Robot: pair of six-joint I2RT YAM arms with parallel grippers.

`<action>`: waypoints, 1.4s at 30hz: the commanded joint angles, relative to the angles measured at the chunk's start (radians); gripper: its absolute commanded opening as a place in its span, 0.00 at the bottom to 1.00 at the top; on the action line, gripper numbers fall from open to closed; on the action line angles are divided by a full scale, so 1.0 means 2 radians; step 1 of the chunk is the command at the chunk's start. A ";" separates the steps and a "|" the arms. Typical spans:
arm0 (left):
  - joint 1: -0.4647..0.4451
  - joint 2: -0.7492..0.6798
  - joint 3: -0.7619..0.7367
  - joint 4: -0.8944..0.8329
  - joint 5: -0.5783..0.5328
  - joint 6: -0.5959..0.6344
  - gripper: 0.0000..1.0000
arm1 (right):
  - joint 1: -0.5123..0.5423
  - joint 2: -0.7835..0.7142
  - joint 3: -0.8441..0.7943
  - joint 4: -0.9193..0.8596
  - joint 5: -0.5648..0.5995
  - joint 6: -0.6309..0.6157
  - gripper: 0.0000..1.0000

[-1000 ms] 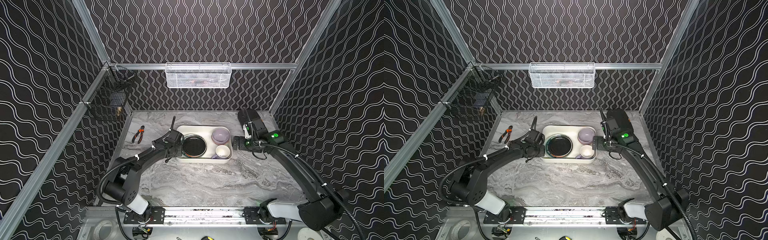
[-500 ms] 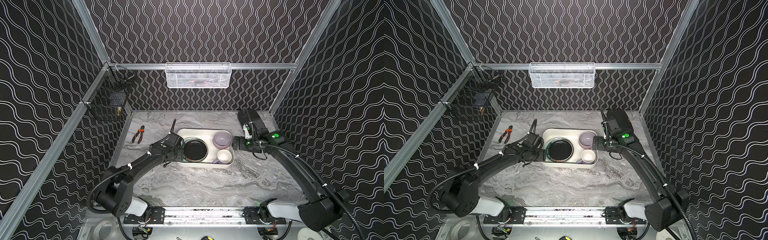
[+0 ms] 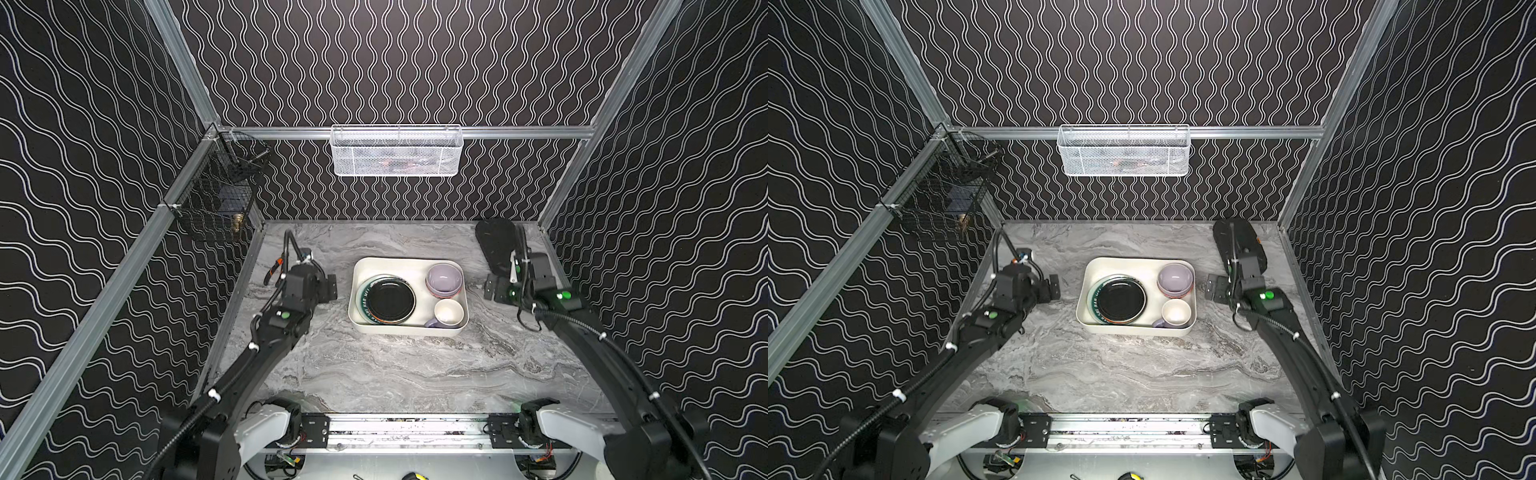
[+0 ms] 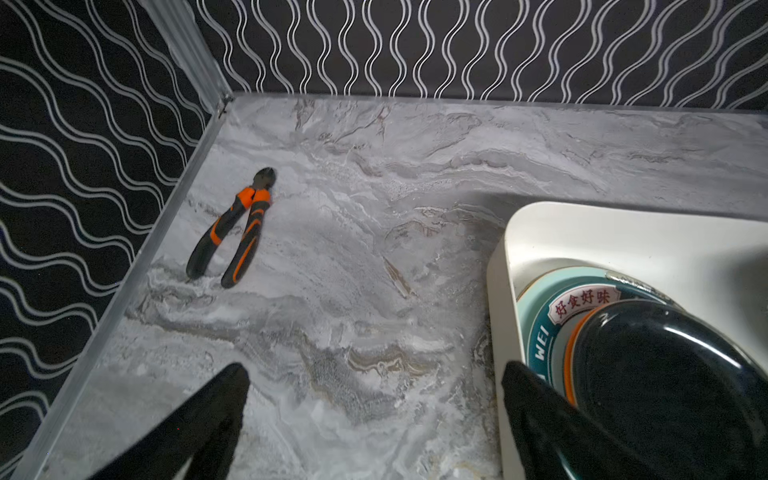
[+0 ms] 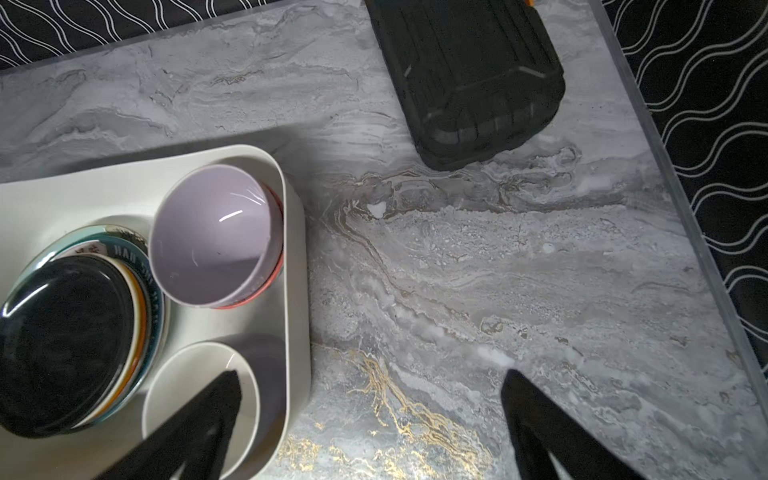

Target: Place the mixed dishes into the plastic bin

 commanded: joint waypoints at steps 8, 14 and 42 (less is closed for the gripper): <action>0.017 0.085 -0.164 0.391 -0.046 0.036 0.99 | -0.030 -0.034 -0.181 0.341 0.163 -0.043 0.99; 0.039 0.194 -0.157 0.466 -0.038 0.018 0.98 | -0.079 0.049 -0.248 0.548 0.125 -0.051 0.99; 0.060 0.300 -0.185 0.622 0.081 0.058 0.99 | -0.140 0.234 -0.300 0.826 -0.047 -0.117 0.99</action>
